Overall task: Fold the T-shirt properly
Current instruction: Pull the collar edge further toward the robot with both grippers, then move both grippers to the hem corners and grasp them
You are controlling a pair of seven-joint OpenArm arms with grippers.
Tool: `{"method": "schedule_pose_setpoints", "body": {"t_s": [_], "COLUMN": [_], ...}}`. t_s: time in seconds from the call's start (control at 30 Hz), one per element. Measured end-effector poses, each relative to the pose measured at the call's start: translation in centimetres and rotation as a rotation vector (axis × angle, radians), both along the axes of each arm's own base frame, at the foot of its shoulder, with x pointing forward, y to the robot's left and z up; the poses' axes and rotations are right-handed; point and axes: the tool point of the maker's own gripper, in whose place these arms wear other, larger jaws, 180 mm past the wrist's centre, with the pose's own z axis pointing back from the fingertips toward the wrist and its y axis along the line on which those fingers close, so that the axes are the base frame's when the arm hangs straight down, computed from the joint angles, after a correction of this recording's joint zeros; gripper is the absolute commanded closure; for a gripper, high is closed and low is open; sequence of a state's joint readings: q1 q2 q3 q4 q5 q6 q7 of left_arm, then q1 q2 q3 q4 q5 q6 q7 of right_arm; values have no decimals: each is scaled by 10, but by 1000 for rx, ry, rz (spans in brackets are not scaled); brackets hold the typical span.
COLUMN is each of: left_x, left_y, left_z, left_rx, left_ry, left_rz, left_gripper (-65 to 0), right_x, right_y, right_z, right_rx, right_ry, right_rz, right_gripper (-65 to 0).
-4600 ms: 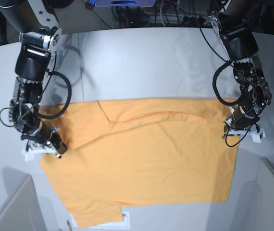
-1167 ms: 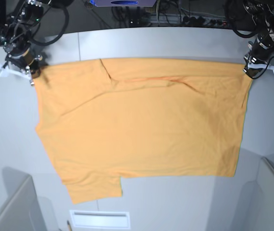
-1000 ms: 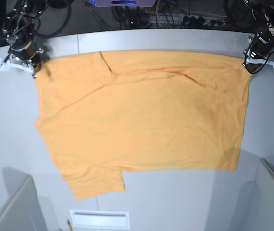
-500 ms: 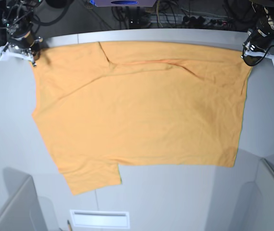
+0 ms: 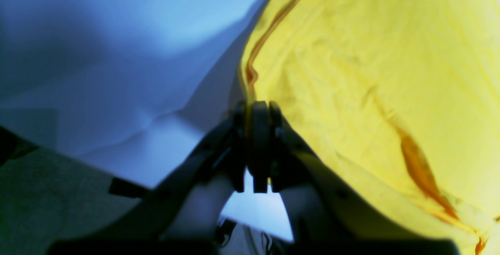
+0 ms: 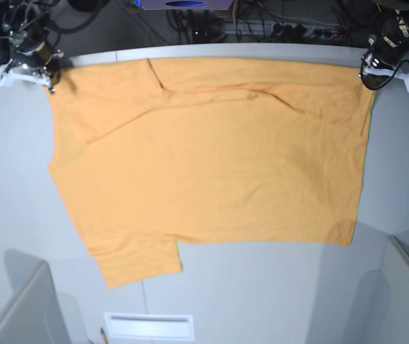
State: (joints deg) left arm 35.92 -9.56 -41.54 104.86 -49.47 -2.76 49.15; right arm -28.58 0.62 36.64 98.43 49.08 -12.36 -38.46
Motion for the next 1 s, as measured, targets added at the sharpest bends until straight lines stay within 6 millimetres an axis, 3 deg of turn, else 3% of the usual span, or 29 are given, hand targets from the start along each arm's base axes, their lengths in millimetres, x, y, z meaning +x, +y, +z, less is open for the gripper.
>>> {"method": "schedule_pose_setpoints", "body": {"t_s": [0.5, 0.57, 0.67, 0.8, 0.9, 1.0], "left_x": [-8, -8, -8, -8, -8, 3], "left_y": [0, 0, 0, 0, 12, 40], "left_z": [-3, -3, -2, -2, 5, 30], "left_rx": [0, 0, -1, 0, 17, 81], "left_ry": [21, 21, 20, 19, 1, -77], "left_rz": [-3, -2, -2, -1, 33, 115], "left_gripper": [0, 0, -260, -482, -536, -535], "right_x": [-6, -6, -2, -9, -4, 24], "right_y": [1, 1, 1, -19, -36, -47], "right_z": [-1, 2, 14, 36, 50, 66], "right_rx": [4, -1, -22, -66, -119, -151], "right_ry": [17, 16, -5, -57, -87, -141], "right_rz": [6, 15, 24, -72, -96, -53], "right_gripper": [0, -102, -308, -339, -339, -339]}}
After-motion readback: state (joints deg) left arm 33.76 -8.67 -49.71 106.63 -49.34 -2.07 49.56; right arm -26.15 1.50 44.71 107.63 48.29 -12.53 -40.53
